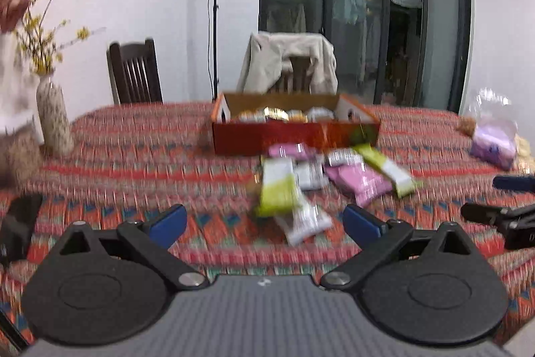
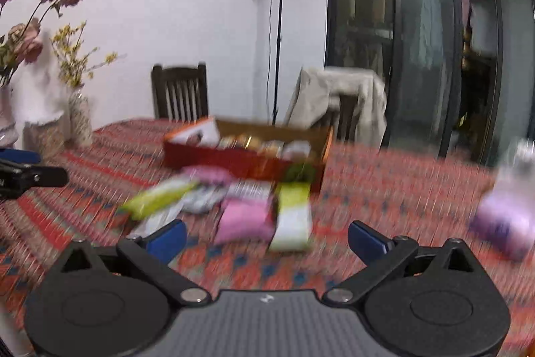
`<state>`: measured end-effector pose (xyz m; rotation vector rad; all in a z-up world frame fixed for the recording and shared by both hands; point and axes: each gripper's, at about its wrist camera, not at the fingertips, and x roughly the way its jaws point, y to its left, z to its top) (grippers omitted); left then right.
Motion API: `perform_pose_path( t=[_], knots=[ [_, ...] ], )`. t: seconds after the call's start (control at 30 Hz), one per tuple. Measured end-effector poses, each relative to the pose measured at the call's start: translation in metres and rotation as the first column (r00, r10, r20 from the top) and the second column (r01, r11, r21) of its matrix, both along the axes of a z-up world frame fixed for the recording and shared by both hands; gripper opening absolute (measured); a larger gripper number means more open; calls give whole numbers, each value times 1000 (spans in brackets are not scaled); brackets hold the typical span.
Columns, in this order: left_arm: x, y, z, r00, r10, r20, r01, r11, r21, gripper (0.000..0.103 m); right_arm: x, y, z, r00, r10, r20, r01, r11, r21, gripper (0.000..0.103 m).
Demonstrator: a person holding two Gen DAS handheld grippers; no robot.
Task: Organize snacks
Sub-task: 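Lift both open tools out of the box back toward the snack pile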
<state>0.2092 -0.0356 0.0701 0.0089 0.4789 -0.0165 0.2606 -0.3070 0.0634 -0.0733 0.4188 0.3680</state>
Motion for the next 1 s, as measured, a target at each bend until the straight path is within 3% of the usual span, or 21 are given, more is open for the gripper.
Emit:
perform_pose_path(
  t=[0.1, 0.27, 0.63, 1.0],
  knots=[
    [-8, -3, -16, 999, 19, -36, -18, 999, 34, 102, -20, 1, -33, 997, 2, -81, 2, 999, 52, 103],
    [-11, -10, -30, 998, 13, -67, -10, 998, 59, 102, -46, -1, -67, 990, -33, -139, 38, 999, 35, 103],
    [1, -11, -39, 995, 9, -97, -4, 999, 47, 102, -41, -4, -83, 980, -110, -166, 112, 994, 1, 103],
    [33, 5, -50, 991, 10, -137, -12, 1000, -18, 102, -32, 1, -84, 982, -104, -160, 99, 994, -40, 103]
  ],
)
